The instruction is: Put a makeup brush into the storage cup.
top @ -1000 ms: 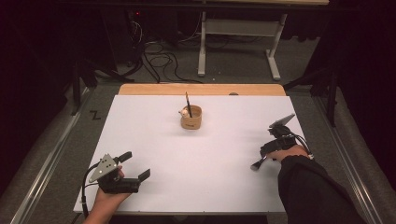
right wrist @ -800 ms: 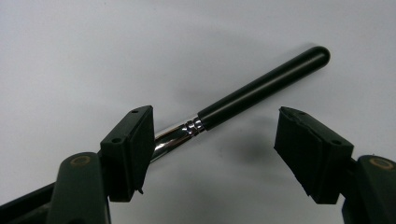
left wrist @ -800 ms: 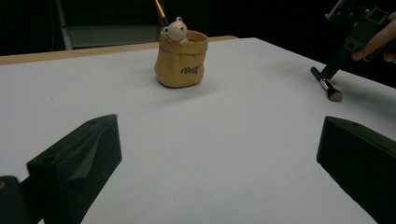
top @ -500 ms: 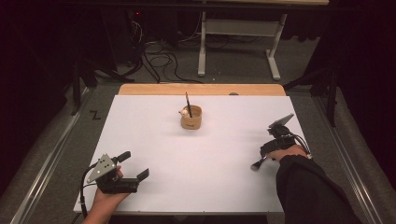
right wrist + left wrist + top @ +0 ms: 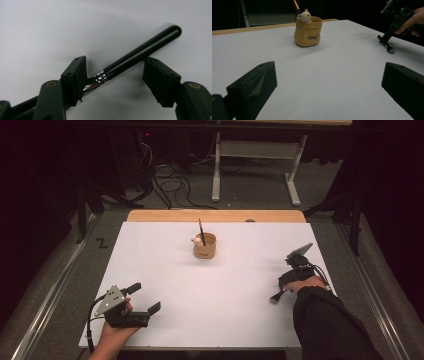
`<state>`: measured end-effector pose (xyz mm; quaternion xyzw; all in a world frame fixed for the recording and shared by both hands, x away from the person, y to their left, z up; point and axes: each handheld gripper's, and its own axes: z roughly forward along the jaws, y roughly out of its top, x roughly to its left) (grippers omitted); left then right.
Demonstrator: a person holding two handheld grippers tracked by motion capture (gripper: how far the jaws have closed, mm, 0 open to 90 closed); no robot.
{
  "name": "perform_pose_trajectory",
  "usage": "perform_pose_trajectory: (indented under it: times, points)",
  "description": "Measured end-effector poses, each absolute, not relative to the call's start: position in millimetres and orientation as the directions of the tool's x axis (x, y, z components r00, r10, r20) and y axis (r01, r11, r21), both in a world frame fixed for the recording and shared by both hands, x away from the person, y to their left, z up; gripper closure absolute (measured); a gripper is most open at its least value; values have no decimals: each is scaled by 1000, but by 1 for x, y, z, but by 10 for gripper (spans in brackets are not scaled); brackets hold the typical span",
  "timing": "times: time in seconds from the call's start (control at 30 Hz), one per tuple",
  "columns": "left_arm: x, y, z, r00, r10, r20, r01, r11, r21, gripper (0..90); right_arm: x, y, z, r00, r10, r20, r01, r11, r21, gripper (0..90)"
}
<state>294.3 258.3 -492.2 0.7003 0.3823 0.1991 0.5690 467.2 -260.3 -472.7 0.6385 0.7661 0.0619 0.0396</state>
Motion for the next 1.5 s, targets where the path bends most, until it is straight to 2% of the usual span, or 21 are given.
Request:
perform_pose_trajectory:
  times: [0.23, 0.43, 0.7, 0.9, 1.07, 1.5]
  points:
    - [295, 260, -492, 628, 761, -164, 307, -49, 950, 8, 466, -262, -472, -181, 983, -6, 972, 180, 154, 466]
    - [295, 259, -493, 631, 759, -161, 308, -54, 950, 8, 465, -261, -471, -183, 983, -18, 971, 184, 151, 509]
    - [297, 258, -493, 641, 751, -157, 309, -65, 949, 8, 467, -264, -470, -199, 980, -31, 967, 201, 155, 660]
    - [297, 257, -494, 644, 749, -155, 306, -66, 950, 8, 467, -265, -470, -212, 977, -25, 965, 213, 154, 736]
    - [296, 257, -493, 644, 750, -152, 306, -71, 949, 8, 466, -264, -470, -228, 973, -38, 961, 231, 153, 781]
    - [296, 257, -493, 640, 754, -150, 299, -65, 952, 8, 466, -263, -471, -250, 967, -49, 955, 254, 150, 780]
